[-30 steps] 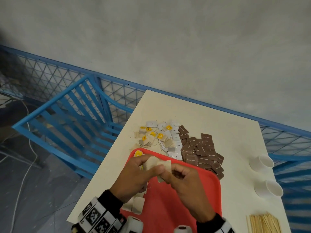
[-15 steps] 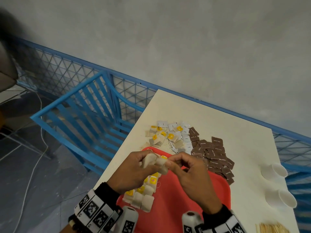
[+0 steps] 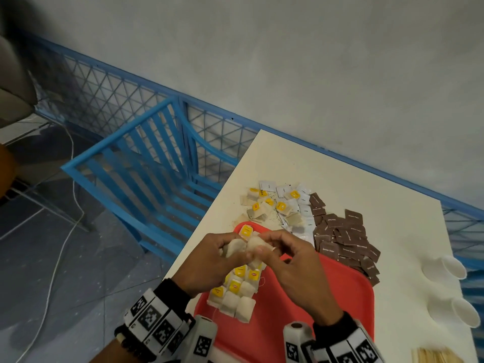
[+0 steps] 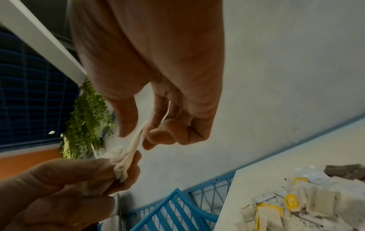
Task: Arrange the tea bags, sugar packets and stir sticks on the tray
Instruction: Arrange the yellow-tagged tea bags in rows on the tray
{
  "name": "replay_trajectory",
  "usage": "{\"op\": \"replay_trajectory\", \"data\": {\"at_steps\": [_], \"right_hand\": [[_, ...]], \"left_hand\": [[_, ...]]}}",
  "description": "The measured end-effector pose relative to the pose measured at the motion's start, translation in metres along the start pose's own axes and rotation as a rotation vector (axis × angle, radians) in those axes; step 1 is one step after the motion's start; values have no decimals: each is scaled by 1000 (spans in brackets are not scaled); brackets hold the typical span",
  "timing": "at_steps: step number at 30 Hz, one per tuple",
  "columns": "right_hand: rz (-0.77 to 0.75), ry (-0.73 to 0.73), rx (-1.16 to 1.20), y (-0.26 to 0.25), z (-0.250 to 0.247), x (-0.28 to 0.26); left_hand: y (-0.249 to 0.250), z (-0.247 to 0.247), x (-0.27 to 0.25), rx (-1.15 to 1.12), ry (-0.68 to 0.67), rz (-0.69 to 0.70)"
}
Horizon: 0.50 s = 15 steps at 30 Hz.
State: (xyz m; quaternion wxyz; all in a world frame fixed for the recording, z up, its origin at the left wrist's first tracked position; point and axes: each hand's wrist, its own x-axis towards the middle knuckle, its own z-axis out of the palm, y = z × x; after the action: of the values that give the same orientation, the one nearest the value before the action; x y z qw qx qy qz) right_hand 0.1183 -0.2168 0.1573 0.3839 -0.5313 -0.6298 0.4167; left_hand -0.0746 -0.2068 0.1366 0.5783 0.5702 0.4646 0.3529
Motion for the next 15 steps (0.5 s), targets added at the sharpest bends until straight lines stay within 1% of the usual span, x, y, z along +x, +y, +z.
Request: {"op": "replay_trajectory", "data": {"at_steps": [3, 5, 7, 9, 10, 13, 15], "right_hand": [[-25, -80, -186, 6, 10, 1], [14, -126, -266, 17, 18, -1], [63, -202, -392, 31, 29, -5], [135, -329, -492, 48, 46, -10], [176, -403, -527, 55, 56, -14], [245, -596, -524, 71, 84, -25], [304, -669, -469, 77, 99, -26]], "left_hand": [[-23, -12, -8, 124, 5, -23], [-38, -20, -16, 157, 58, -68], [-51, -31, -26, 133, 160, -167], [-61, -42, -35, 84, 253, -281], [-66, -47, -39, 67, 277, -312], [-68, -56, -47, 51, 293, -343], [-70, -60, -50, 50, 302, -350]]}}
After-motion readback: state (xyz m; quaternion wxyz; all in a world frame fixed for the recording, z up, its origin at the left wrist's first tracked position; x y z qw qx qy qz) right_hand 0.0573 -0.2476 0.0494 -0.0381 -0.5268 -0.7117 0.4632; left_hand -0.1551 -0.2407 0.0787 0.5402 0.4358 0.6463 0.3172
